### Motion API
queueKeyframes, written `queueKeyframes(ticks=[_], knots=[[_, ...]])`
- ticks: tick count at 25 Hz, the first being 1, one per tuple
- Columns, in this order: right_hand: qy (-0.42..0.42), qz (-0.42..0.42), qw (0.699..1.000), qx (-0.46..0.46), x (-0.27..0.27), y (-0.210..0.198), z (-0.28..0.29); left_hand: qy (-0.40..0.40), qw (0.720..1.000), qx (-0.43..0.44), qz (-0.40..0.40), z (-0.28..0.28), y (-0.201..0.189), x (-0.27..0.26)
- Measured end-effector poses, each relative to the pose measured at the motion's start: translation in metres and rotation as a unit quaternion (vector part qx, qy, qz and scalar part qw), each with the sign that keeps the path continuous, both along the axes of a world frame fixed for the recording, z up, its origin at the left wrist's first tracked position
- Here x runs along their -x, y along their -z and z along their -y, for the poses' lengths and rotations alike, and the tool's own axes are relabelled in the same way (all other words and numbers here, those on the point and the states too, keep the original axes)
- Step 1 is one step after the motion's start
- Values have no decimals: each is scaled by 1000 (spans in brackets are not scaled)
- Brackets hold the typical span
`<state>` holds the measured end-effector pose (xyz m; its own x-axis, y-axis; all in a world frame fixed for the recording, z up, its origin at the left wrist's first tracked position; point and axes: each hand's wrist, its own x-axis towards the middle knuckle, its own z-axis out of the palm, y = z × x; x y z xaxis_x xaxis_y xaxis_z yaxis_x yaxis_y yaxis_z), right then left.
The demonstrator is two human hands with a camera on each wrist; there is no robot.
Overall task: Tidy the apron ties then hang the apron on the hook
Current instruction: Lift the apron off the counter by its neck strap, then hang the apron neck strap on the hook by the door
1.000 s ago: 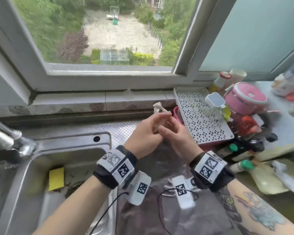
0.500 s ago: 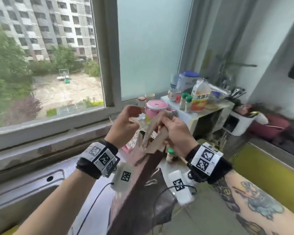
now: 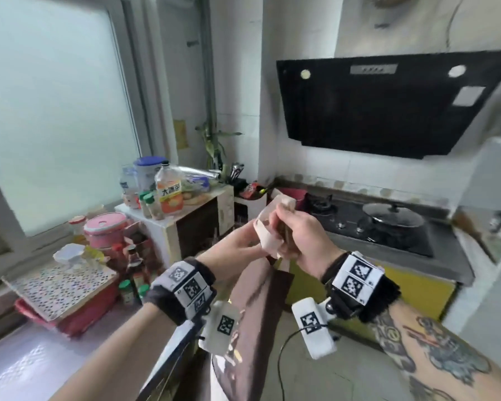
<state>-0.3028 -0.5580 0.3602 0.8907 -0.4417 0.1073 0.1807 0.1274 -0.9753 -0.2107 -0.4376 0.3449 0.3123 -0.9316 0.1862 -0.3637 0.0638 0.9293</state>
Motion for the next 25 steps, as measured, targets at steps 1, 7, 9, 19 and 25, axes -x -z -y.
queueKeyframes(ticks=[1,7,9,19,25], knots=[[21,4,1000,-10,14,1,20,19,1000,-6,10,26,-2,9],[179,7,983,-39,92,9,140,29,995,-7,94,167,0,43],[248,18,968,-39,124,6,188,-2,1000,22,19,223,0,47],[535,-13,844,50,296,-42,331,278,941,39,-188,459,-35,159],[655,-42,752,61,411,-69,353,377,905,76,-184,540,-63,323]])
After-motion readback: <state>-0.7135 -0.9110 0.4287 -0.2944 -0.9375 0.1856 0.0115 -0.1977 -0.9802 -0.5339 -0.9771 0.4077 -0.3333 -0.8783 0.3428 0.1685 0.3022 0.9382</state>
